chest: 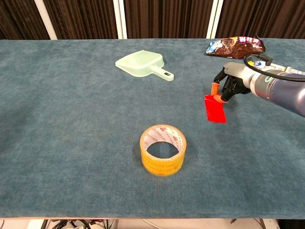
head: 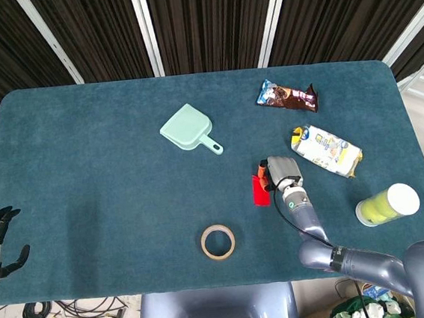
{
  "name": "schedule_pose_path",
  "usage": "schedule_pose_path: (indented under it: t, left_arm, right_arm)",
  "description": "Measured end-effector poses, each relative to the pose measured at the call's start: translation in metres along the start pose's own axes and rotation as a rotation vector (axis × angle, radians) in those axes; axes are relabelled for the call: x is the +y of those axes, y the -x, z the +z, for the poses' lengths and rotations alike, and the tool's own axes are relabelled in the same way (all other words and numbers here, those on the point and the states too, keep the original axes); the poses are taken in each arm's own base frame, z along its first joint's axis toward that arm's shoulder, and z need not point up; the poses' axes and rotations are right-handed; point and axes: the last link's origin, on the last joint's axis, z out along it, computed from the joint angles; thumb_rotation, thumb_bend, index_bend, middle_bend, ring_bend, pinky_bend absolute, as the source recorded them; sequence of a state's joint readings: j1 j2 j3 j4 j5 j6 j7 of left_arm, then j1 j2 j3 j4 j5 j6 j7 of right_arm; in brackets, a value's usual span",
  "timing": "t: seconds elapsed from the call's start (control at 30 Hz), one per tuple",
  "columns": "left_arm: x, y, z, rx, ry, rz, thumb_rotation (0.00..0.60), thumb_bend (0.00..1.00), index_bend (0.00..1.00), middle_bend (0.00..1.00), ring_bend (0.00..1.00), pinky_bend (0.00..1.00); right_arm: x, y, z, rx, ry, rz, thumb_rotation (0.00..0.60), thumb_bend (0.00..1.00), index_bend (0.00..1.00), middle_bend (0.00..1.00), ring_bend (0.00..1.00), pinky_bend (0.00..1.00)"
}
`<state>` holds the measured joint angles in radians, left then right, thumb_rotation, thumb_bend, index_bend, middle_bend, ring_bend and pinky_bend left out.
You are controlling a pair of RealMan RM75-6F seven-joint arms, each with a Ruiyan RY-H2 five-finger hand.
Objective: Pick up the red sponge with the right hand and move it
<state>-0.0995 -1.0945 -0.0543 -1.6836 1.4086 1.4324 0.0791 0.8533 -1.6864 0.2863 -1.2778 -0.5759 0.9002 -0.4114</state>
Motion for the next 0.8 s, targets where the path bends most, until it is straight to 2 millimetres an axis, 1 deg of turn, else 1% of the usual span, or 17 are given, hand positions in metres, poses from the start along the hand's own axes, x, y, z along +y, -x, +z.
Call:
schedule_pose_path:
  t: [0.13, 0.23, 0.6, 0.73, 0.8]
  left_arm:
    - [0.0, 0.0, 0.0, 0.0, -0.001, 0.001, 0.6, 0.35, 0.17, 0.12, 0.08, 0.09]
    - [0.0, 0.0, 0.0, 0.0, -0.001, 0.001, 0.6, 0.35, 0.16, 0.12, 0.08, 0.1]
    - [0.001, 0.0, 0.0, 0.001, -0.004, 0.001, 0.6, 0.35, 0.17, 0.12, 0.08, 0.11]
    - [0.0, 0.0, 0.0, 0.001, -0.004, 0.002, 0.6, 0.35, 0.17, 0.12, 0.08, 0.11]
    - [0.0, 0.0, 0.0, 0.0, -0.003, 0.001, 0.6, 0.35, 0.16, 0.12, 0.08, 0.11]
  right_arm:
    - [-0.004, -0.002, -0.008, -0.001, -0.028, -0.001, 0.6, 0.4, 0.62, 0.93, 1.0, 1.0]
    - [-0.007, -0.004, -0.017, -0.006, -0.054, 0.002, 0.6, 0.4, 0.62, 0.93, 1.0, 1.0]
    - [-0.027, -0.014, -0.065, -0.041, -0.16, 0.022, 0.6, 0.41, 0.62, 0.93, 1.0, 1.0]
    - [-0.033, -0.025, -0.079, -0.043, -0.189, 0.037, 0.6, 0.4, 0.62, 0.93, 1.0, 1.0]
    - [-0.036, -0.036, -0.084, -0.023, -0.201, 0.051, 0.6, 0.41, 0.62, 0.94, 1.0, 1.0]
